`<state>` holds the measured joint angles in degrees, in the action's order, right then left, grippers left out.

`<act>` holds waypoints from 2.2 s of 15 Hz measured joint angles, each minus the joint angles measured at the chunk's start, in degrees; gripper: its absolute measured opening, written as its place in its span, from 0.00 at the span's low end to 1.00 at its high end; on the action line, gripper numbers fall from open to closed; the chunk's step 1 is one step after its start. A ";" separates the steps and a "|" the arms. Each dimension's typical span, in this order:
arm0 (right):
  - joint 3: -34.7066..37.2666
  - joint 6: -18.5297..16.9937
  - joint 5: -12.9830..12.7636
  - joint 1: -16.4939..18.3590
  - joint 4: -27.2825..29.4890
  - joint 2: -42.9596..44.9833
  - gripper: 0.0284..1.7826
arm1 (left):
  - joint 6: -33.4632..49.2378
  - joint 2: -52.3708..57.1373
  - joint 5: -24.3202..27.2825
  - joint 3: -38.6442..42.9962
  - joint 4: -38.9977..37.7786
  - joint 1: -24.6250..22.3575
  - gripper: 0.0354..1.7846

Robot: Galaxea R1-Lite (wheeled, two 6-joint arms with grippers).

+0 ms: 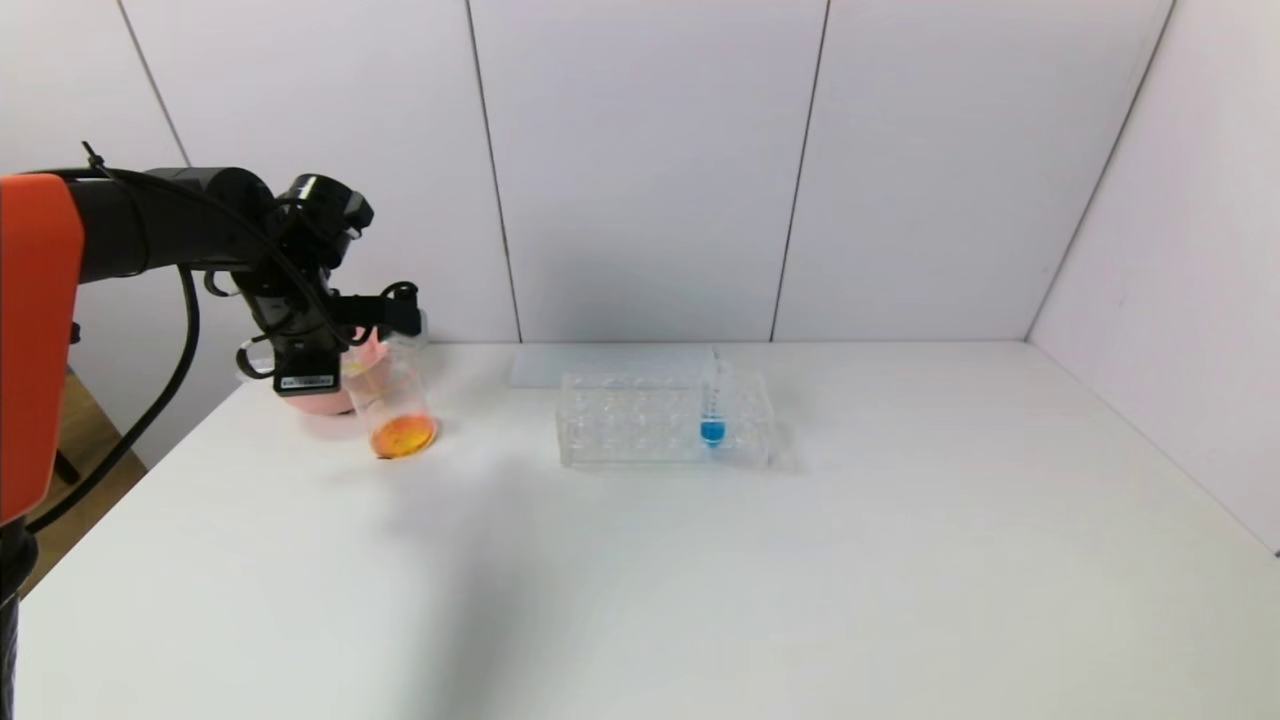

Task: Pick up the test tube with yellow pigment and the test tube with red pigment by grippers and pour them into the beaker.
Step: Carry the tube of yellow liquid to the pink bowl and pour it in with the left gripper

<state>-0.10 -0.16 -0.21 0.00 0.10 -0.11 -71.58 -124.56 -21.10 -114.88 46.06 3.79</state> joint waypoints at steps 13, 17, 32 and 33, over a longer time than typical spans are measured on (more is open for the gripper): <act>0.00 0.00 0.02 0.00 0.00 0.00 0.95 | -0.09 0.11 -0.63 0.00 0.79 0.00 0.25; 0.00 -0.02 0.02 0.00 0.00 0.00 0.95 | -0.07 0.37 -0.59 0.00 0.85 0.00 0.25; 0.00 -0.02 0.00 0.00 0.00 0.00 0.95 | 0.22 1.52 1.34 0.00 2.89 0.09 0.25; 0.00 -0.02 0.00 0.00 0.00 0.00 0.95 | 0.23 1.55 1.37 0.00 2.86 0.09 0.25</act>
<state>-0.10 -0.18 -0.21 0.00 0.10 -0.11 -71.35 -123.02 -19.74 -114.88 48.92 3.88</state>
